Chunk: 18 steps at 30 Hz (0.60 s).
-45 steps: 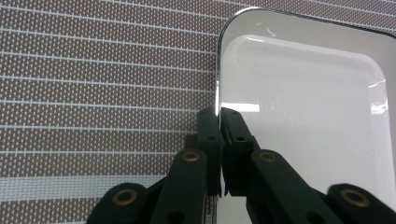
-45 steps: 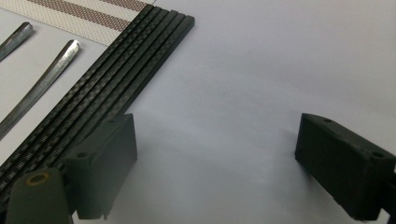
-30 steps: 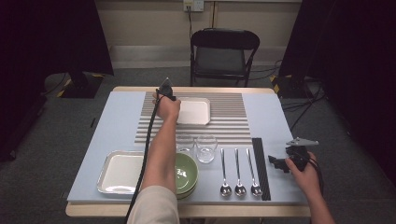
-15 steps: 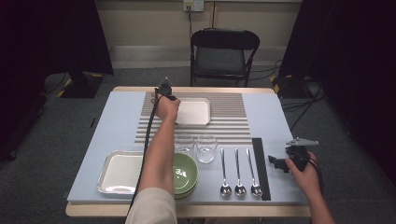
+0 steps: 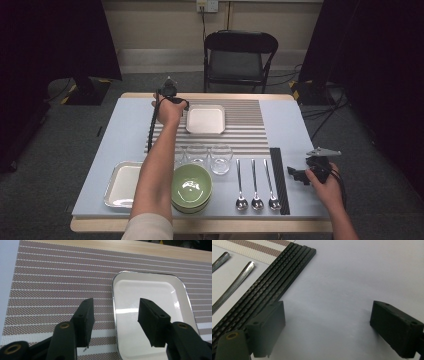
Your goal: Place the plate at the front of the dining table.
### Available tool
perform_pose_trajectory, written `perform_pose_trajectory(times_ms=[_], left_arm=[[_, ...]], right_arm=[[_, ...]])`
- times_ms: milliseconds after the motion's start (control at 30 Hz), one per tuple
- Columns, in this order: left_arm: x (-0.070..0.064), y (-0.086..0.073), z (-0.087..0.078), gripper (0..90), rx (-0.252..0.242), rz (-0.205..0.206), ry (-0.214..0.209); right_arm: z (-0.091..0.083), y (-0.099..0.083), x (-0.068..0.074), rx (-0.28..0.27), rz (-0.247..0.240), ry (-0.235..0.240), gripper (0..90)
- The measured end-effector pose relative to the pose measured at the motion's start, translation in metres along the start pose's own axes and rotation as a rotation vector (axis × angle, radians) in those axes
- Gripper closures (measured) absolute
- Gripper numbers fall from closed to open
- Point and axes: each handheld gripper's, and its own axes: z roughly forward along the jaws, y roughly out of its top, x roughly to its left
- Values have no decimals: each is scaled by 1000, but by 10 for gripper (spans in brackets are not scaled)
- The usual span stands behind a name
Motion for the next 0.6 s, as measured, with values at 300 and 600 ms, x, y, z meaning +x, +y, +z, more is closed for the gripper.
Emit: perform_pose_trajectory(times_ms=[300, 600], left_arm=[[12, -3, -21, 389, -8, -22, -42], [17, -5, -37, 294, -24, -11, -114]], right_arm=[[0, 0, 0, 2, 3, 0, 115], [0, 0, 1, 1, 2, -3, 114]])
